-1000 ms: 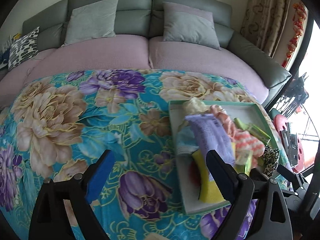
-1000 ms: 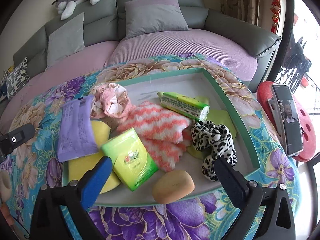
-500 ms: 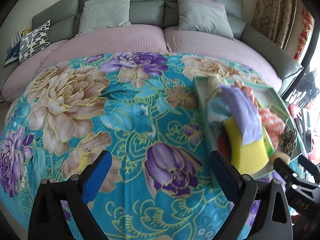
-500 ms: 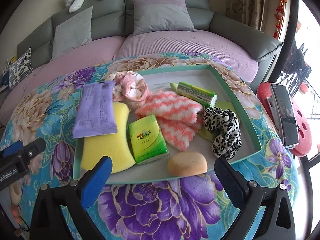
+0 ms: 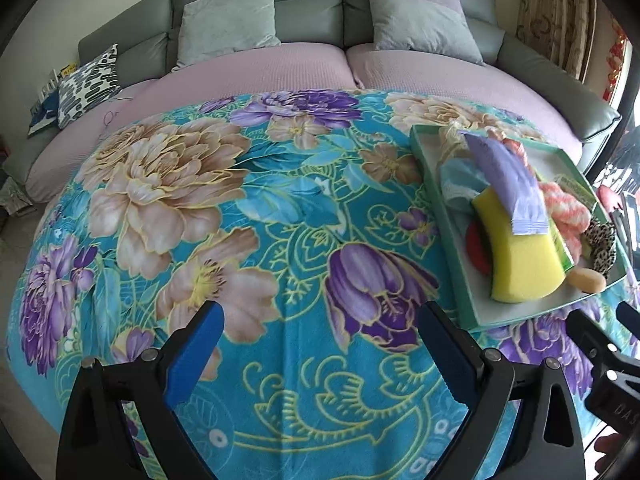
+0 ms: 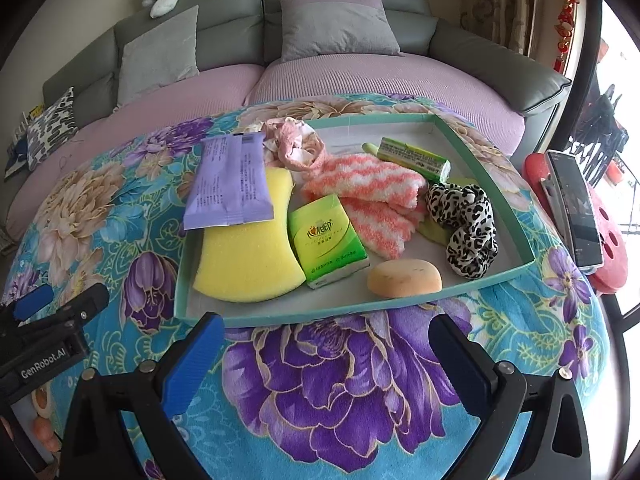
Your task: Organize soft objects
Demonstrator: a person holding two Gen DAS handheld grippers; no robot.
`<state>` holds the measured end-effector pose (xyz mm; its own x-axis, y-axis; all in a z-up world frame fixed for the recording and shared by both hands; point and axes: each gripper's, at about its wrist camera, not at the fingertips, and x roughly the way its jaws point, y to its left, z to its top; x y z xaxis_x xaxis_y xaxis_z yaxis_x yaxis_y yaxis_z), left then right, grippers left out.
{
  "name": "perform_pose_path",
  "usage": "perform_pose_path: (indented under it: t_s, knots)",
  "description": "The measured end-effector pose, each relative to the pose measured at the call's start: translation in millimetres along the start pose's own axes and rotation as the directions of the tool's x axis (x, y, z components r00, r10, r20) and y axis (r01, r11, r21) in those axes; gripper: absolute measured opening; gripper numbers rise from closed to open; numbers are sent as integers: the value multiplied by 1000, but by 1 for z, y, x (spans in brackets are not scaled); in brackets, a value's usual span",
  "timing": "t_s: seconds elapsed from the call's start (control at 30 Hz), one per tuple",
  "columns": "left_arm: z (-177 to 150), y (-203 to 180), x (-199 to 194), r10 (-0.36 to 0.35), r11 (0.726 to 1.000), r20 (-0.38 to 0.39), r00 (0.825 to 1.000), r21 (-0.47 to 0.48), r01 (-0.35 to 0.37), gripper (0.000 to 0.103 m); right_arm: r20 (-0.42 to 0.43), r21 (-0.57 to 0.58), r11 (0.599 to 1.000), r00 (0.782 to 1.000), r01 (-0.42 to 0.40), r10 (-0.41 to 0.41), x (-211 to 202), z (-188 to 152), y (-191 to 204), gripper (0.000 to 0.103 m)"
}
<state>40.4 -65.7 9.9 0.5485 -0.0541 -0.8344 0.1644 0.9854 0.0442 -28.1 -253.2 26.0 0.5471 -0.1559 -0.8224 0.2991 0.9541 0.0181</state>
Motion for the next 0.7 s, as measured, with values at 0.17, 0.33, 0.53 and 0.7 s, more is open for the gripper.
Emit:
perform_pose_path:
  t_s: [0.17,0.33,0.53,0.7]
  knots:
    - [-1,2,0,15,1000,-6,1000,-2,-15,98,-15,-23,1000,1000,-6,5,2,-2,3,103]
    - [-2,3,7,24,1000,-41,999,11,-23,98,-26,-44,999,1000,-11,10,6,-1,7,103]
    - [-2,6,12,25,1000,-61,998,18,-24,98,-32,-51,999,999,-7,6,11,0,9,103]
    - [-3,7,16,36,999,-71,997,23,-34,98,-40,-37,999,999,-1,-1,17,1,7,103]
